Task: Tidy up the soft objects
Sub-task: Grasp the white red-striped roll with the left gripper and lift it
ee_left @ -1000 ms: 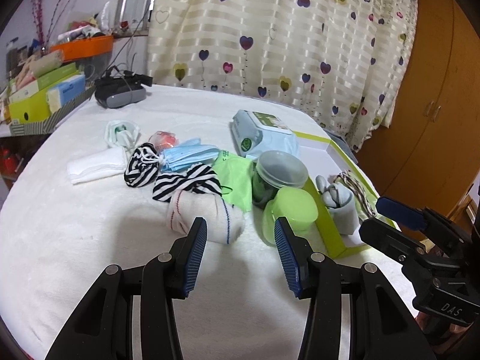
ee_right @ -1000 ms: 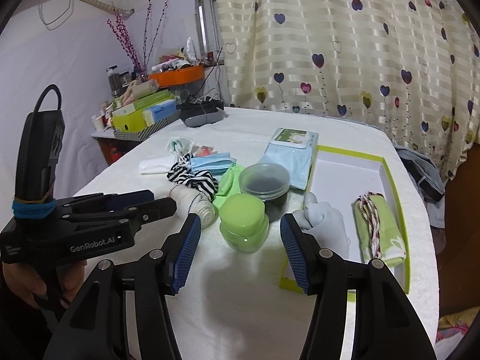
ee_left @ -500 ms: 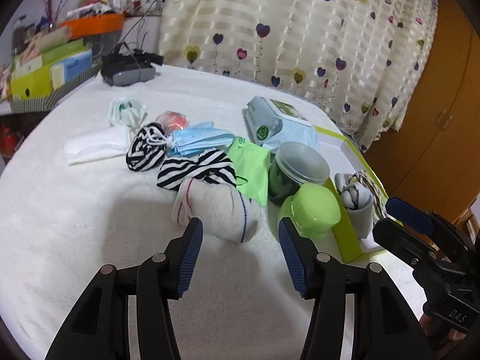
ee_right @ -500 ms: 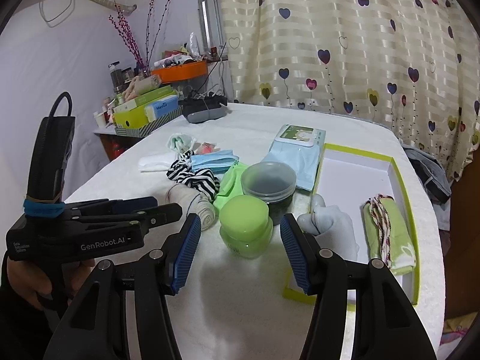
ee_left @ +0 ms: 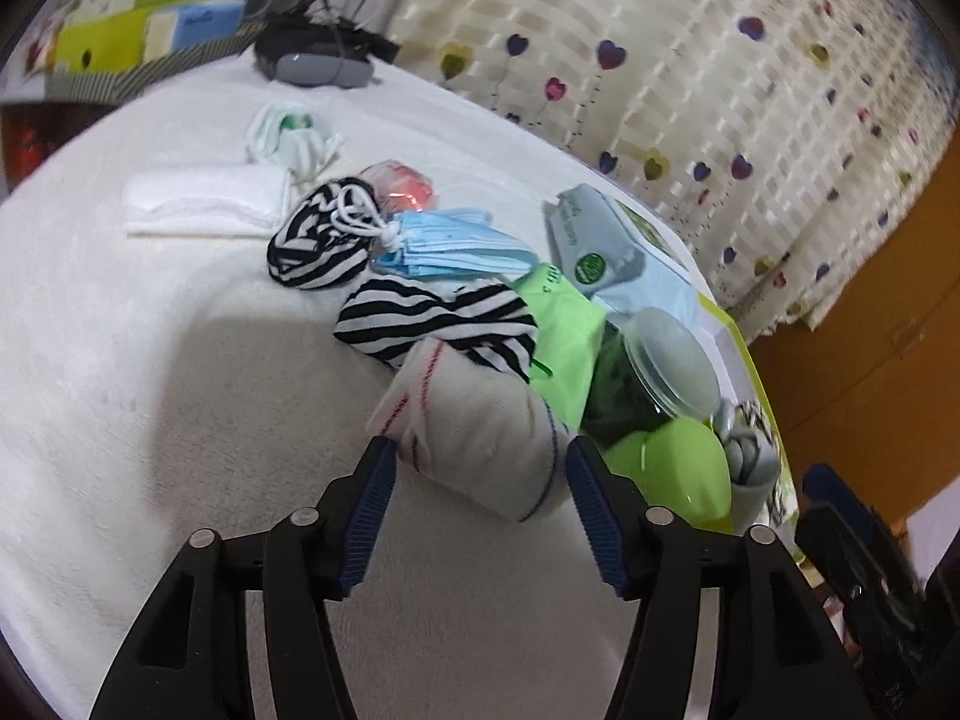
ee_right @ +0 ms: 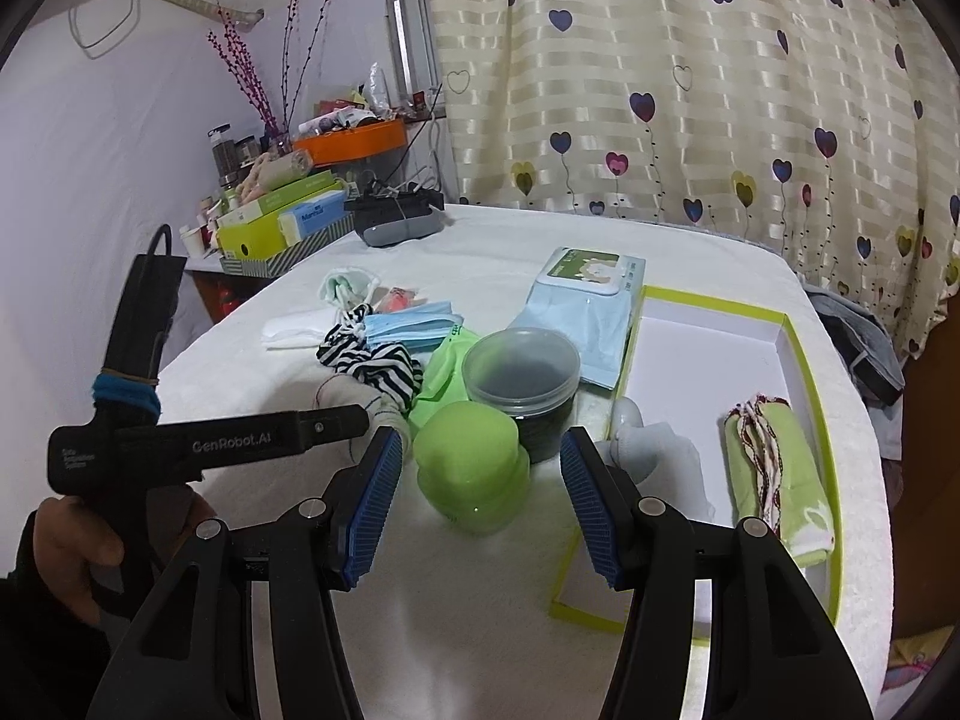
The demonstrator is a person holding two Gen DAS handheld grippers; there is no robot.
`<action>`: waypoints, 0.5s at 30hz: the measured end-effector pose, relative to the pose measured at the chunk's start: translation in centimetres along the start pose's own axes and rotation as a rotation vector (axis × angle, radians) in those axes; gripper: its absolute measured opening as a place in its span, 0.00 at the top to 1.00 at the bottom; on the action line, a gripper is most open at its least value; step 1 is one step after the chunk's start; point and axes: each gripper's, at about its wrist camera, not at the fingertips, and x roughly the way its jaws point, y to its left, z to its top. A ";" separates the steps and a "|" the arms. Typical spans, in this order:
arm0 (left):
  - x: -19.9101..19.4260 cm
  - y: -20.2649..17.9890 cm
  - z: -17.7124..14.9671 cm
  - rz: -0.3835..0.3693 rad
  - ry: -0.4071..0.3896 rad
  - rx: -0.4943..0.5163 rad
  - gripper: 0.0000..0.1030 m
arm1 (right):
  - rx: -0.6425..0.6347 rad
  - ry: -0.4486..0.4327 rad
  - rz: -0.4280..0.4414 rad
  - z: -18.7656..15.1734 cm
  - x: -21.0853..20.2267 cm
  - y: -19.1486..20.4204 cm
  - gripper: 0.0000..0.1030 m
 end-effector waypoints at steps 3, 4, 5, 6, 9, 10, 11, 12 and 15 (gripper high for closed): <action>0.8 0.1 0.1 -0.016 0.016 -0.036 0.35 | -0.006 0.001 0.002 0.1 0.1 0.0 0.45; 1.0 0.1 0.1 -0.019 0.019 -0.039 0.34 | -0.008 0.001 0.002 0.1 0.2 0.0 0.45; 1.2 0.0 0.1 -0.022 0.022 -0.043 0.34 | -0.009 0.001 0.003 0.2 0.3 0.0 0.46; 1.4 -0.1 0.2 -0.026 0.024 -0.046 0.34 | -0.010 0.002 0.004 0.2 0.3 0.0 0.46; 2.0 -0.5 0.5 -0.033 0.029 -0.053 0.34 | -0.009 0.000 0.000 0.3 0.4 0.0 0.45; 2.2 -0.8 0.6 -0.030 0.024 -0.043 0.34 | -0.006 -0.001 0.001 0.3 0.3 0.0 0.46; 2.2 -0.7 0.6 -0.028 0.022 -0.034 0.34 | -0.005 -0.002 0.000 0.3 0.3 0.0 0.45; 2.3 -0.8 0.7 -0.026 0.020 -0.027 0.34 | -0.005 -0.002 -0.001 0.3 0.4 0.0 0.46; 2.3 -1.4 0.8 -0.017 0.001 0.009 0.39 | -0.011 0.000 -0.009 0.5 0.5 0.0 0.46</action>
